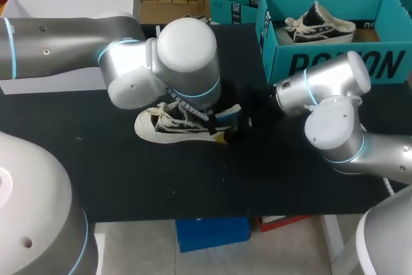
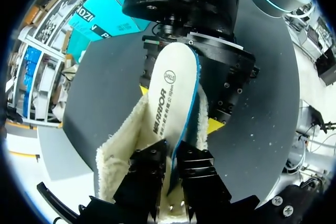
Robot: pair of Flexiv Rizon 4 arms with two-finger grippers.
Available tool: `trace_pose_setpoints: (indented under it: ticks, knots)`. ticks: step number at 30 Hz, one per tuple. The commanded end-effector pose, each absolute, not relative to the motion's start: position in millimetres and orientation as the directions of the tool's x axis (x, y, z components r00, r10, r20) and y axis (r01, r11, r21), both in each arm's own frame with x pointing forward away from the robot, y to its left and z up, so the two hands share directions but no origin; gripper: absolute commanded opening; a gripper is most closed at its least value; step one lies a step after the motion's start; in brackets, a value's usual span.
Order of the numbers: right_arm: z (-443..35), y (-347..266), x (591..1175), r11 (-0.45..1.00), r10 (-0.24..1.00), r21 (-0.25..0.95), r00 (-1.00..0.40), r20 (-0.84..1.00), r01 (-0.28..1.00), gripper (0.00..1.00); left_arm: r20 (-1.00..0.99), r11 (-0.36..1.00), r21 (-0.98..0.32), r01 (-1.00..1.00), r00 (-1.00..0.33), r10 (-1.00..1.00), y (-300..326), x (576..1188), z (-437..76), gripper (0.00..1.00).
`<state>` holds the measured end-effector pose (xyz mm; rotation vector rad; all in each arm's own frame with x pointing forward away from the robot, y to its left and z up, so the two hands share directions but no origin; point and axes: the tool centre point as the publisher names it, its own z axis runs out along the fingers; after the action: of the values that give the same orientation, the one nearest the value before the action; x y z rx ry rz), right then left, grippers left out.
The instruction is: Take the shoe out of the shoebox, open the shoe tongue, remove and reinsert the insole, then place the shoe into the shoebox
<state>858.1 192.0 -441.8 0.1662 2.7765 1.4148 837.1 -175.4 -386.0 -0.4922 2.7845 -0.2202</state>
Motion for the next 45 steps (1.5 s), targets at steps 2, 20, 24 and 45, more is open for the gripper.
trace_pose_setpoints:
  ticks: [2, 20, 24, 45]
  knots:
    - [-442, 193, 858, 0.585, 0.105, 0.806, -0.994, 0.03, 0.086, 0.0, -0.268, 0.93, -0.212, -0.299, -0.898, -0.35, -182, 842, -388, 0.13]
    - [-442, 193, 858, 0.585, 0.105, 0.806, -0.994, 0.03, 0.086, 0.0, -0.298, 0.939, -0.238, -0.25, -0.901, -0.315, -189, 834, -383, 0.18]
    - [-442, 193, 858, 0.585, 0.105, 0.806, -0.994, 0.03, 0.086, 0.0, -0.302, 0.943, -0.238, -0.233, -0.905, -0.3, -193, 834, -385, 0.22]
    - [-442, 193, 858, 0.585, 0.105, 0.806, -0.994, 0.03, 0.086, 0.0, -0.325, 0.943, -0.273, -0.192, -0.904, -0.278, -214, 842, -376, 0.24]
